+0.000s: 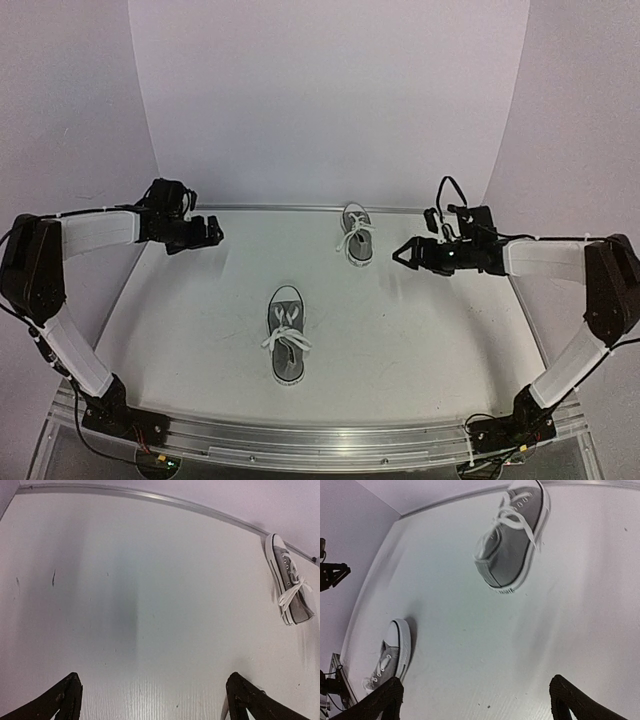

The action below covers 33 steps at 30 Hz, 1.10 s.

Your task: Tie the shoes

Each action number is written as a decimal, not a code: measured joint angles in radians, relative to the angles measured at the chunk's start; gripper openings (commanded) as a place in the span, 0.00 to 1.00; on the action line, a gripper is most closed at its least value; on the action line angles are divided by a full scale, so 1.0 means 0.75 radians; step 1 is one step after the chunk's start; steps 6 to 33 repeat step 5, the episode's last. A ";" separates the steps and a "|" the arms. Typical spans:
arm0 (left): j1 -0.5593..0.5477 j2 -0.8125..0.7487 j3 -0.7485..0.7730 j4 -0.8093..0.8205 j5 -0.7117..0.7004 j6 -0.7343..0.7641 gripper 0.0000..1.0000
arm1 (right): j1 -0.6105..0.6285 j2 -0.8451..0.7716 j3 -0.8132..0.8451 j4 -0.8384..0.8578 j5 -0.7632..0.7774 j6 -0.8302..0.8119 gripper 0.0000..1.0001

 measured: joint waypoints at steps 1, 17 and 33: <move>-0.003 0.000 -0.025 -0.004 -0.001 -0.007 1.00 | -0.006 0.001 -0.016 -0.006 0.001 -0.006 0.98; -0.014 0.002 -0.111 -0.007 -0.001 -0.028 1.00 | -0.008 0.026 -0.057 -0.020 -0.006 -0.031 0.98; -0.014 0.002 -0.111 -0.007 -0.001 -0.028 1.00 | -0.008 0.026 -0.057 -0.020 -0.006 -0.031 0.98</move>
